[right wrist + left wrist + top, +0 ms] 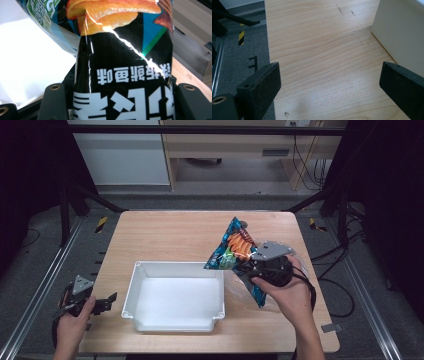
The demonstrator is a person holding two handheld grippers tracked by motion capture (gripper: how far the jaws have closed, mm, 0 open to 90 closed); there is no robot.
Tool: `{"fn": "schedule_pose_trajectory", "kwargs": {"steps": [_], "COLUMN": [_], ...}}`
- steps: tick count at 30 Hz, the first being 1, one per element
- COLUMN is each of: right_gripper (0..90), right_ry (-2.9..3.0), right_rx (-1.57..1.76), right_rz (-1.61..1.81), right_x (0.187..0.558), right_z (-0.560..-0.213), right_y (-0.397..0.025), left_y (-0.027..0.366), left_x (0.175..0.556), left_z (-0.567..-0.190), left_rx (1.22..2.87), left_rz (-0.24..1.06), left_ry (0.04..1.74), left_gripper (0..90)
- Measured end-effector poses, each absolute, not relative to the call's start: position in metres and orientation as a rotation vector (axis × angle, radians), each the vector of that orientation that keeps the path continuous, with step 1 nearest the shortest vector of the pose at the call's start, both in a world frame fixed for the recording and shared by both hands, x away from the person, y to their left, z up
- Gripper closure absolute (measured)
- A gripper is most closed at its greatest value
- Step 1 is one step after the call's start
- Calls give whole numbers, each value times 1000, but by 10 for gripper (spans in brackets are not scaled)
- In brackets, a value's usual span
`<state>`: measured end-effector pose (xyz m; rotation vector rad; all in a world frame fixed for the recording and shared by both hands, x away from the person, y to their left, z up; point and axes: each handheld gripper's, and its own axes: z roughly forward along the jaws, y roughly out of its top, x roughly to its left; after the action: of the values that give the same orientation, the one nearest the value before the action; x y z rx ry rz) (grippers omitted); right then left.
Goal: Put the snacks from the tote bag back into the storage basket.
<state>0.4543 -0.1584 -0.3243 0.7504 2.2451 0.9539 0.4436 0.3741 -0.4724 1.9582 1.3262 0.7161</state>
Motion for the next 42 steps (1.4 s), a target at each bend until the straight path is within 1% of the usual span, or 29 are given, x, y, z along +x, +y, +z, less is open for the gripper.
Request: {"fn": "schedule_pose_trajectory", "kwargs": {"steps": [11, 22, 42], "right_gripper": [396, 397, 398], "right_ry": [2304, 2352, 2473], "right_rx": [648, 590, 472], "right_rz": [970, 993, 906], "right_x": [456, 459, 466], "right_z": [-330, -333, -336], "right_y": [-120, -94, -45], "left_y": [374, 379, 374], "left_x": [444, 442, 443], "left_z": [-473, -473, -473], "left_rx": [1960, 1956, 1961], "left_rz": [714, 724, 718], "left_ry": [1327, 1346, 1324], "left_gripper": [38, 37, 36]}}
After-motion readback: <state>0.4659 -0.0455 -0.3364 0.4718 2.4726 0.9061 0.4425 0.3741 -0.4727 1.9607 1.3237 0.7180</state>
